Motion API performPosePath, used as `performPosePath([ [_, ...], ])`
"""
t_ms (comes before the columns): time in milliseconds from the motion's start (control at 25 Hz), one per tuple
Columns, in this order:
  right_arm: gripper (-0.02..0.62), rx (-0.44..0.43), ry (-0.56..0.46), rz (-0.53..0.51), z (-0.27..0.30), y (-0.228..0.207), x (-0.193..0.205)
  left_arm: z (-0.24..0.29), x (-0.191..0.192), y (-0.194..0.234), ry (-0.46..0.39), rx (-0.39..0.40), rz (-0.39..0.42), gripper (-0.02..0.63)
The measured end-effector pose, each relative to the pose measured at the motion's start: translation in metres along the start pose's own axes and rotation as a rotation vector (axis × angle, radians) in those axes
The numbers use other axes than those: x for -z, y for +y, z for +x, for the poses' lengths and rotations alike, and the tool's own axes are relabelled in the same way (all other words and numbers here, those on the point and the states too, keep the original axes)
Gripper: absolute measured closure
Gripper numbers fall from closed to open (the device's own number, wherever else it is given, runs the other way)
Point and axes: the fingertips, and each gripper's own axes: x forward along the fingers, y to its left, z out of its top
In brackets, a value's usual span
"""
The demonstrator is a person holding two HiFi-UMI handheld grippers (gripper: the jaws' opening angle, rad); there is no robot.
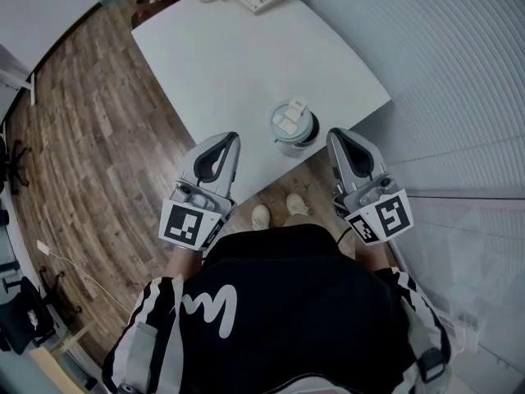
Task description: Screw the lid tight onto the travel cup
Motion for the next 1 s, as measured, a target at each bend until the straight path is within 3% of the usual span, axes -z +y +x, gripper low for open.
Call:
performPosePath([
  [320, 0.594, -0.230, -0.007, -0.003, 0.021, -0.007, -0.008, 0.005, 0.021, 0.008, 0.055, -0.092, 0.014, 0.603],
  [360, 0.577, -0.260, -0.002, 0.007, 0.022, -0.008, -0.008, 0.006, 0.023, 0.008, 0.057, -0.100, 0.009, 0.603],
  [400, 0.512, -0.291, 0.005, 0.019, 0.024, -0.009, -0.007, 0.008, 0.025, 0.008, 0.057, -0.106, -0.001, 0.596],
  [520, 0.444, -0.382, 0.017, 0.036, 0.030, -0.008, -0.006, 0.010, 0.032, 0.007, 0.058, -0.129, -0.043, 0.434],
  [720, 0.299, -0.538, 0.123, 0.021, 0.045, 0.003, 0.008, 0.014, 0.048, -0.010, 0.080, -0.101, -0.082, 0.315],
  [880, 0.237, -0.638, 0.204, -0.097, 0.055, 0.018, 0.023, 0.017, 0.076, -0.020, 0.154, -0.089, -0.127, 0.245],
  [1000, 0.193, -0.677, 0.247, -0.142, 0.061, 0.020, 0.038, 0.025, 0.098, -0.028, 0.178, -0.049, -0.110, 0.209],
])
